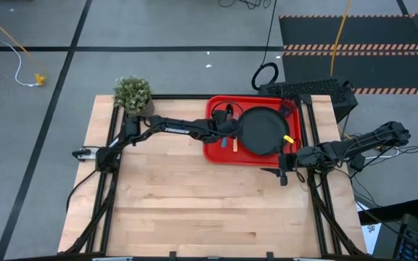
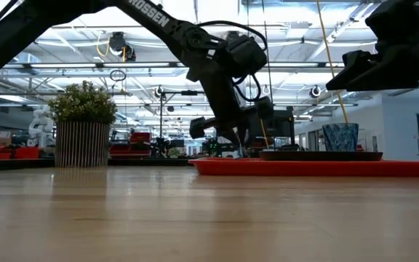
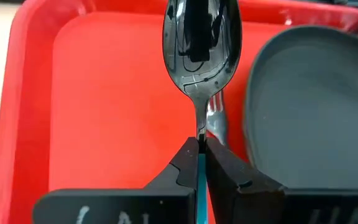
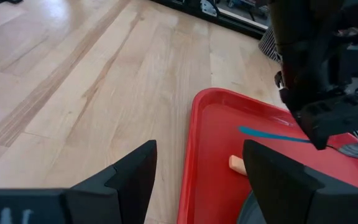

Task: Pick and place plate/cup/fork/spoon on tray
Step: Put the blue spoon to the left of the black plate on the red tray

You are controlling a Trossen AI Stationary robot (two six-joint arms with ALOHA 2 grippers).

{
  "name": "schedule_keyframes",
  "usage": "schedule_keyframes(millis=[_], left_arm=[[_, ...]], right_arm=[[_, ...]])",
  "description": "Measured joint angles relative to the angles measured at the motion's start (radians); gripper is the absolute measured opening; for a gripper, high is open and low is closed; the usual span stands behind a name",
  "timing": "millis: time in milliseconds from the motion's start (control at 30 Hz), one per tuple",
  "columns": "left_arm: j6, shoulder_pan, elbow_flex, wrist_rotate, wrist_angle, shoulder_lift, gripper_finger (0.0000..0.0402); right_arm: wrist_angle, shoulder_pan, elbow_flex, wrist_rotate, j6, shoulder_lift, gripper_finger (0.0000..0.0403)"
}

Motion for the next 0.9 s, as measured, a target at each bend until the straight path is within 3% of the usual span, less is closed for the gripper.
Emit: schedule_keyframes(millis=[333, 900], left_arm=[[-0.081, 0.007, 0.0, 0.016, -0.105, 0.008, 0.0016], [-0.138, 0.029, 0.0, 0.08, -0.064, 0.065, 0.0025]], right_arm=[[0.0, 0.0, 0.0, 0.0, 0.0, 0.0, 0.0231], [-0.005, 0.0, 0.0, -0.001, 0.0, 0.0, 0.0231]])
